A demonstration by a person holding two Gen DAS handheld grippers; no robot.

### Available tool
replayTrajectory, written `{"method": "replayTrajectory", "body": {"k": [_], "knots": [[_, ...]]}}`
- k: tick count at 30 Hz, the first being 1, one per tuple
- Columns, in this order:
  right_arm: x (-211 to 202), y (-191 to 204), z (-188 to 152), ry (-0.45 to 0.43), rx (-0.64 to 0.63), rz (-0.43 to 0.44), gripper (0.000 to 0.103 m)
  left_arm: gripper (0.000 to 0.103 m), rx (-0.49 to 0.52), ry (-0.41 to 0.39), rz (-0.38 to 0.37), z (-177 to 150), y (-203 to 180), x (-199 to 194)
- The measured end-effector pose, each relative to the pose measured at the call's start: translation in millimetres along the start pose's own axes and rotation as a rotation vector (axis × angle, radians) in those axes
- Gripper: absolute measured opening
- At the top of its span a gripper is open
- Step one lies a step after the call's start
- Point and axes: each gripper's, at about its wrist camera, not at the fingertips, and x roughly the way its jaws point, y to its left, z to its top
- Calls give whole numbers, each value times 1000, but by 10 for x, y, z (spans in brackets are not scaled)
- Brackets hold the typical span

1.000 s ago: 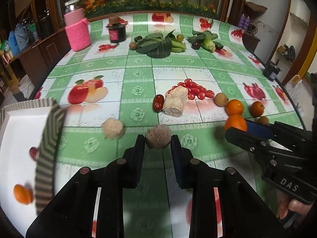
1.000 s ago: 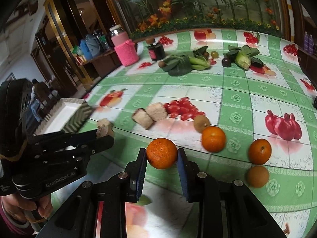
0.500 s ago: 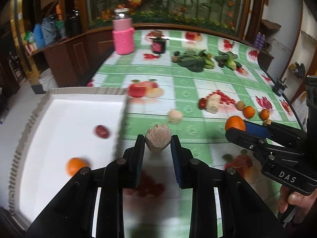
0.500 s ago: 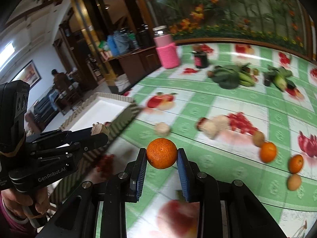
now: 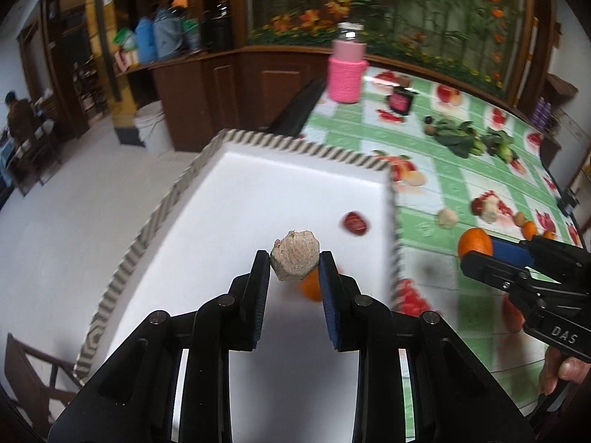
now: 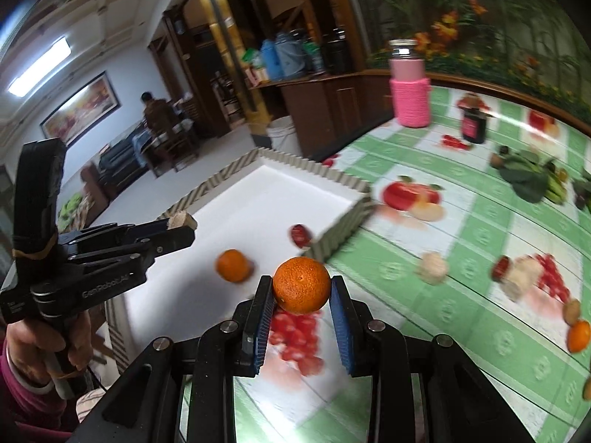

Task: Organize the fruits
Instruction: 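Place the loofah piece and orange into the white tray, opening both tools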

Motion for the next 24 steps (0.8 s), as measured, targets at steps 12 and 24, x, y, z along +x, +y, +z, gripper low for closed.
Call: {"method": "replayTrajectory", "body": {"k": [12, 24], "knots": [[588, 594, 59, 129, -141, 89, 30, 26, -29, 45, 70, -105, 311, 207], [907, 662, 28, 178, -149, 88, 30, 26, -48, 55, 88, -170, 359, 308]]}}
